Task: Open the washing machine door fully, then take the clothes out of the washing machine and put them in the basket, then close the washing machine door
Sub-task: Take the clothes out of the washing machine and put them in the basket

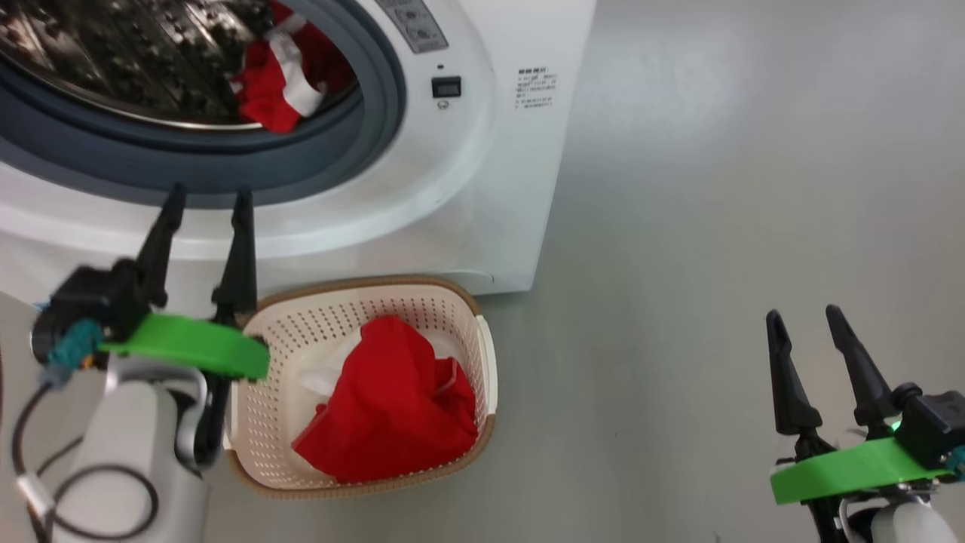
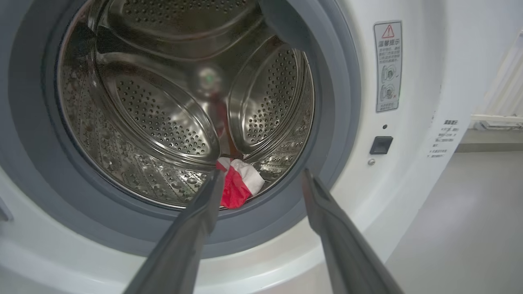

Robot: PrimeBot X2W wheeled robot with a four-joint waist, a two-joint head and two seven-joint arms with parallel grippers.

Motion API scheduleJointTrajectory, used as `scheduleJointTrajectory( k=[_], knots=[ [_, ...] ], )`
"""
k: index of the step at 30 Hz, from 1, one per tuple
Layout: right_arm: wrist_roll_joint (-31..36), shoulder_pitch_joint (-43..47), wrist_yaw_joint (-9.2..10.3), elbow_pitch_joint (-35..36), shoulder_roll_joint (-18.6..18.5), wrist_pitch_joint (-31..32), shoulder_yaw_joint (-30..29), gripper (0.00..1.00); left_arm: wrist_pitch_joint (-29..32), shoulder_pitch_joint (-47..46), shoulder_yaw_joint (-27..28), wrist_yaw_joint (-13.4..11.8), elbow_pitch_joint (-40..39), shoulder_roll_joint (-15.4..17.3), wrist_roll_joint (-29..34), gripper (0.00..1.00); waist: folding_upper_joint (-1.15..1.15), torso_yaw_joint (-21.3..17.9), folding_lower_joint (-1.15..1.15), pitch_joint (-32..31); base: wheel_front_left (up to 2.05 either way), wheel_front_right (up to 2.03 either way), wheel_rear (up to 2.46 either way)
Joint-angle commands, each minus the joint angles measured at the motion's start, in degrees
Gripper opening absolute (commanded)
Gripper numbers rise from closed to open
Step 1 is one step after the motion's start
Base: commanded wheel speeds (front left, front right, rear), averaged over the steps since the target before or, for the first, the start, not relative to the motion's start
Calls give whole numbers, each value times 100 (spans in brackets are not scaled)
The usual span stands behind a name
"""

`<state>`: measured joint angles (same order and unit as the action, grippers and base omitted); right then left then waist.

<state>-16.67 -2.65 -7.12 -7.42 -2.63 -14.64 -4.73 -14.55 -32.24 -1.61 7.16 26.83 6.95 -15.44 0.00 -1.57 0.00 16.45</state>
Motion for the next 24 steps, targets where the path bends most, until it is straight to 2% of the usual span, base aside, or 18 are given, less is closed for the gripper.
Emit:
scheduleJointTrajectory(
  k=[1,10,18,24],
  knots=[
    [-30,-159,-36,132,-29,-36,145,100,-45,-177,133,32,-81,216,-34,100,0,-78,0,291,0,0,0],
    [-120,-565,-36,183,-26,-36,177,100,-45,-1554,-352,32,1122,537,-212,100,0,-111,0,972,0,0,0],
    [-132,-830,-36,248,-25,-36,201,100,-45,-2659,-730,32,2000,670,-541,100,0,-97,0,1485,0,0,0],
    [-152,-1023,-36,287,-25,-36,259,100,-45,-3337,-1207,33,2592,846,-720,100,0,-163,0,1777,0,0,0]
  ],
)
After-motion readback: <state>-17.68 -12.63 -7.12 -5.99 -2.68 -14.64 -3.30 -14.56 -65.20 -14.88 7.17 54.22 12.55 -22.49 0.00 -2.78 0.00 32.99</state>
